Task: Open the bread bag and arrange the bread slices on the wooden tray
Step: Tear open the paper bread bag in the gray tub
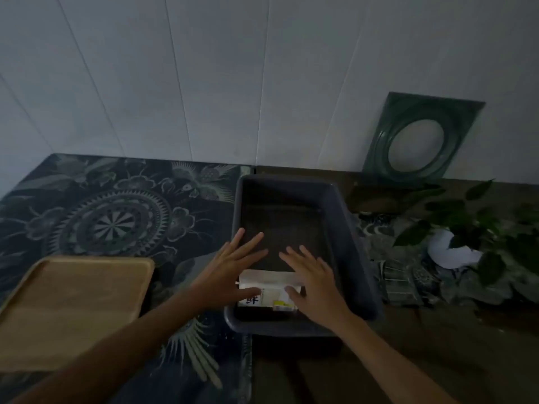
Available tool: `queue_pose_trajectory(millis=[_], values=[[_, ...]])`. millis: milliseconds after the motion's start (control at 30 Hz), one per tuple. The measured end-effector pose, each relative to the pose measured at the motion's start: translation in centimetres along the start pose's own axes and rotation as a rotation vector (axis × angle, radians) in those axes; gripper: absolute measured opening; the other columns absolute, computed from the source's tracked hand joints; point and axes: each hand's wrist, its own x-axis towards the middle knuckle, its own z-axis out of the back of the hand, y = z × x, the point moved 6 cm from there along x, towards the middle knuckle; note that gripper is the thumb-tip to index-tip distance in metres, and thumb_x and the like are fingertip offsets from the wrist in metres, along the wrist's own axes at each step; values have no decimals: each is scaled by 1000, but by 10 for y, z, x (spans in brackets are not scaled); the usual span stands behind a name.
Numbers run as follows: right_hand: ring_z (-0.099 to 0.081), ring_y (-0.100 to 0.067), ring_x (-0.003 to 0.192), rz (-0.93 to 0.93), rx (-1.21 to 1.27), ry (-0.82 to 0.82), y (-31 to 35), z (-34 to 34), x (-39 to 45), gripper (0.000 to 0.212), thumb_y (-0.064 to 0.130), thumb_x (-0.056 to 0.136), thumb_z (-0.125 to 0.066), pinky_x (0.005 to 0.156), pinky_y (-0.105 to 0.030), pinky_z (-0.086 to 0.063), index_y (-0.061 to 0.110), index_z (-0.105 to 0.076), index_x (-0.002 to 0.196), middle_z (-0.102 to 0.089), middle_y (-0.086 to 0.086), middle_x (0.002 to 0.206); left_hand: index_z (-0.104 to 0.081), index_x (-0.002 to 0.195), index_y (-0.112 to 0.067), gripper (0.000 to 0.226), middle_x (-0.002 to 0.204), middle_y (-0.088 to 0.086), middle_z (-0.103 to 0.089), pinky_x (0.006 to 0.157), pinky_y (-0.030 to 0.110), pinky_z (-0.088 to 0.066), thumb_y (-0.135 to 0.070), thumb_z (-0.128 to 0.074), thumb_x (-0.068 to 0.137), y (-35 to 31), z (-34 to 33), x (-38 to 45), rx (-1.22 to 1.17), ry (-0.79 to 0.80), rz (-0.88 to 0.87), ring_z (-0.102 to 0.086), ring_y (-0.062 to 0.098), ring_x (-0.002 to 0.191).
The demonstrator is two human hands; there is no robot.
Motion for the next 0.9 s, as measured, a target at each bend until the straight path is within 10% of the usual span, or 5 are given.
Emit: queue_pose_trajectory(millis=[267, 900], values=[[-57, -12, 120, 90, 178, -93, -14, 2, -2, 36, 15, 92, -74, 100, -32, -53, 19, -72, 128, -69, 7, 124, -73, 122, -18, 42, 129, -3, -70, 95, 48, -56, -17, -82, 81, -8, -5, -12, -97, -141, 114, -61, 24, 120], [-56, 4, 90, -18, 307, -44, -17, 10, 11, 27, 35, 97, -65, 78, -17, -49, 21, -75, 118, -66, 18, 99, -75, 110, -16, 28, 102, -1, -72, 71, 27, -54, -12, -77, 82, -19, 12, -2, -43, -119, 17, -67, 19, 90]])
